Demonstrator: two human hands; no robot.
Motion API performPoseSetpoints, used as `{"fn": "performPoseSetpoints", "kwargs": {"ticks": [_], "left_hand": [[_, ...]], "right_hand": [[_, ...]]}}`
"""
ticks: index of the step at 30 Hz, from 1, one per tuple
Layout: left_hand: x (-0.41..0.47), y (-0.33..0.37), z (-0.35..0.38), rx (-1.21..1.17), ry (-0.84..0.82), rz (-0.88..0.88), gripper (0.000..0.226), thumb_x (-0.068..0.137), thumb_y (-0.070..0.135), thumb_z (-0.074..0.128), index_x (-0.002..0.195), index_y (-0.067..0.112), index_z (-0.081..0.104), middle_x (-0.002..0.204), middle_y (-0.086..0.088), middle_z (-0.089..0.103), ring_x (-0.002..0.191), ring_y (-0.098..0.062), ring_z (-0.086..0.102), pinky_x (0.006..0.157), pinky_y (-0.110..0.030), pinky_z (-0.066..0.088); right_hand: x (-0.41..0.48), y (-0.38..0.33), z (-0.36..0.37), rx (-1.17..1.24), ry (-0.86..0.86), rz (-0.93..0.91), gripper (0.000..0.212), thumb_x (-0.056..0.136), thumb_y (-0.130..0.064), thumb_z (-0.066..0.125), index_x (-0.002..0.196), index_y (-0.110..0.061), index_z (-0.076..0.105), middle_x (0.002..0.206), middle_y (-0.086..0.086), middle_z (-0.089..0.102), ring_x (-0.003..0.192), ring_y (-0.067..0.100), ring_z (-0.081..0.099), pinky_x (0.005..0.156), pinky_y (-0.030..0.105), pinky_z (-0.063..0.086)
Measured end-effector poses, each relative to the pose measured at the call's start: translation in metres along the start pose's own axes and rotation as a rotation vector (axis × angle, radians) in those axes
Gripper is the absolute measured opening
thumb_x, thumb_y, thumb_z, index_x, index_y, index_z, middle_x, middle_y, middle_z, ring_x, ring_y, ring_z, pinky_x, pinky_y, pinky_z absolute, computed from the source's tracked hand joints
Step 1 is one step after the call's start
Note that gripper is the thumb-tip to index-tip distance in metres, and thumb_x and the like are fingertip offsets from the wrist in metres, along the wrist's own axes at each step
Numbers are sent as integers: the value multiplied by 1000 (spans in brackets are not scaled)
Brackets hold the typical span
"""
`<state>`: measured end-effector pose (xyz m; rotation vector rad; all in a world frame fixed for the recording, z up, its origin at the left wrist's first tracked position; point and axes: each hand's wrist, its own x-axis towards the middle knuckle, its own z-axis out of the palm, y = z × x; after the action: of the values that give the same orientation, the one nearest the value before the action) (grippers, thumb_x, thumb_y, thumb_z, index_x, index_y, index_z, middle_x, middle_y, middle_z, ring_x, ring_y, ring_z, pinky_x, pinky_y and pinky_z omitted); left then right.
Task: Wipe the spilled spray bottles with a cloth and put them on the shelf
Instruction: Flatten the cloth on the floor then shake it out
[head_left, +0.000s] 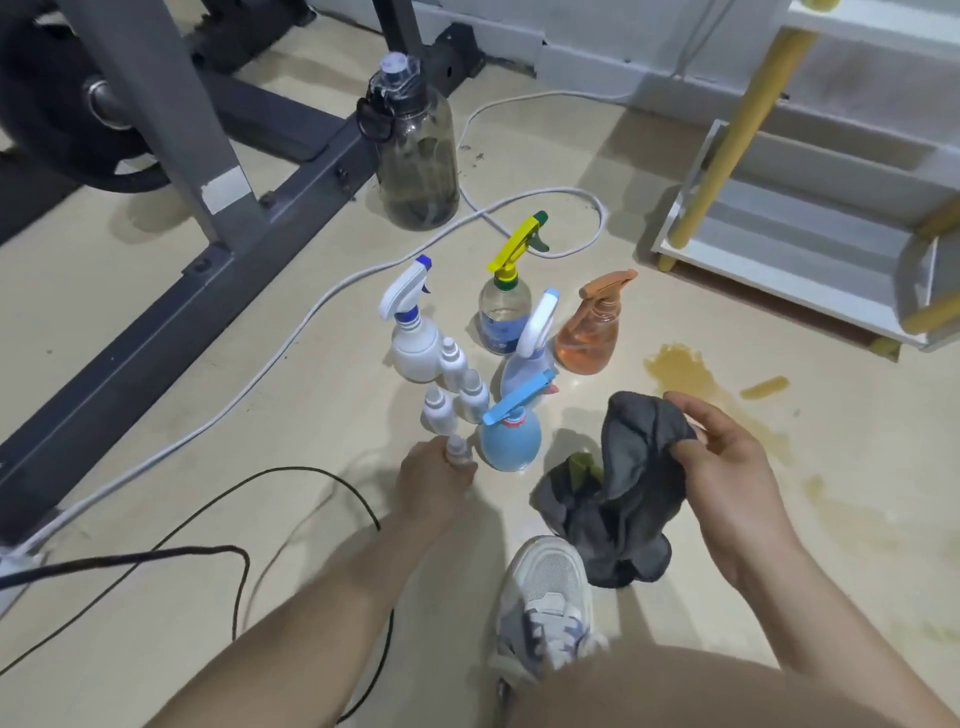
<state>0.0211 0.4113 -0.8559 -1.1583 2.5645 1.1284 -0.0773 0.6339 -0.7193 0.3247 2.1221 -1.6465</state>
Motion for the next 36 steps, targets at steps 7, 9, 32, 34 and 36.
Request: {"fn": "performPoseSetpoints", "kwargs": {"ticks": [7, 9, 32, 34, 36], "left_hand": [[18, -3, 26, 31, -20, -106, 18, 84, 32, 57, 93, 17, 63, 90, -3, 68, 87, -29, 62, 70, -31, 45], [11, -7, 19, -10, -2, -135, 32, 77, 30, 67, 102, 12, 58, 96, -7, 66, 91, -32, 62, 69, -30, 41], [-119, 341, -130, -830, -382, 536, 15, 90, 13, 66, 77, 13, 57, 67, -3, 63, 57, -13, 58, 56, -22, 51], [-129, 371, -139, -879, -284, 581, 20, 95, 17, 61, 77, 14, 55, 66, -1, 61, 56, -11, 56, 55, -22, 50], [-133, 386, -140, -870, -236, 610, 18, 95, 20, 61, 79, 16, 55, 70, -1, 60, 61, -11, 56, 58, -23, 49]], "right_hand": [[-2, 1, -18, 2, 83, -124, 52, 91, 11, 38, 110, -28, 66, 105, -2, 71, 80, 4, 65, 73, 19, 54], [-5, -4, -24, 100, 101, -105, 52, 90, 12, 38, 109, -27, 68, 96, 2, 70, 77, 12, 64, 83, 35, 55], [-71, -187, -221, 13, 412, -697, 44, 88, 5, 45, 119, -23, 61, 100, -6, 67, 74, -8, 58, 72, 12, 45], [-75, -196, -231, 45, 415, -753, 42, 89, 3, 47, 118, -24, 61, 91, -9, 63, 65, -8, 56, 64, 11, 42], [-73, -192, -232, 111, 369, -722, 51, 85, 11, 43, 108, -31, 61, 85, -3, 63, 60, 0, 56, 56, 16, 41]]}}
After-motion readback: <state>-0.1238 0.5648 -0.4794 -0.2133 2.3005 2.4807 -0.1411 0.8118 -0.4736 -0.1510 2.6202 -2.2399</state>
